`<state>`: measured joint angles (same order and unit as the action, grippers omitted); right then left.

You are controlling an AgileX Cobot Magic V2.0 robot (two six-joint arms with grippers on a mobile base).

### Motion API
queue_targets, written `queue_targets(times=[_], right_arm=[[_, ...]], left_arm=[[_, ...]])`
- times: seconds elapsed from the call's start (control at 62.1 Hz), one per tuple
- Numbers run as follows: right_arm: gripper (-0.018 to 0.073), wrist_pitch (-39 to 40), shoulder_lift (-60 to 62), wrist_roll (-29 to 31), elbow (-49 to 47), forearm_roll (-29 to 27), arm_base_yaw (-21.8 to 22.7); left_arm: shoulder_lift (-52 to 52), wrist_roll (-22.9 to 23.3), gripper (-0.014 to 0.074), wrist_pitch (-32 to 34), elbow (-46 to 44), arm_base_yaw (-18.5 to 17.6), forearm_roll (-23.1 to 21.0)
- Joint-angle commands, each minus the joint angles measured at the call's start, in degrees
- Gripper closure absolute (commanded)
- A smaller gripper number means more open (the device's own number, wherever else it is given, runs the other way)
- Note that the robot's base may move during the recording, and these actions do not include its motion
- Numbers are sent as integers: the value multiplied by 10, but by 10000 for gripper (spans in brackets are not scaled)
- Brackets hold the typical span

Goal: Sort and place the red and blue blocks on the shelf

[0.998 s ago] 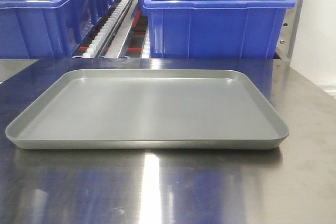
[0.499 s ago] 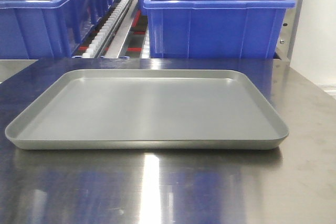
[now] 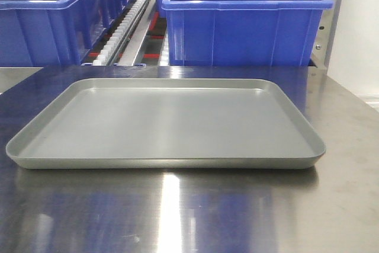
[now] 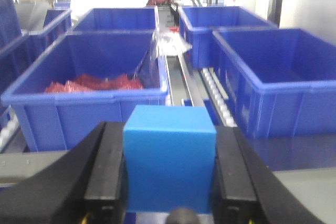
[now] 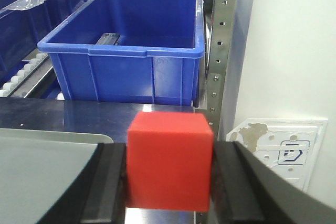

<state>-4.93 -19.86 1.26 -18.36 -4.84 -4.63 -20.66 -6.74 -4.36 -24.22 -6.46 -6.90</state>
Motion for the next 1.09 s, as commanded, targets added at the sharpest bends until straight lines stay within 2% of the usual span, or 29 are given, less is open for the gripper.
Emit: queue_targets(times=[0.0,0.145,0.515,0.789,1.079], right_arm=[[511,49,-2,2,-17,1,3],[511,49,-2,2,-17,1,3],[511,49,-2,2,-17,1,3],[511,49,-2,2,-17,1,3],[511,49,-2,2,-17,1,3]], left_arm=[[-3,-1,472,44,-28,1,2],[-3,0,470,9,-28,1,-4],[-3,1,468,14,-29,1,-4],[-3,2,469,26,-29,47,-5],[-3,2,470,26,-29,45,-4]])
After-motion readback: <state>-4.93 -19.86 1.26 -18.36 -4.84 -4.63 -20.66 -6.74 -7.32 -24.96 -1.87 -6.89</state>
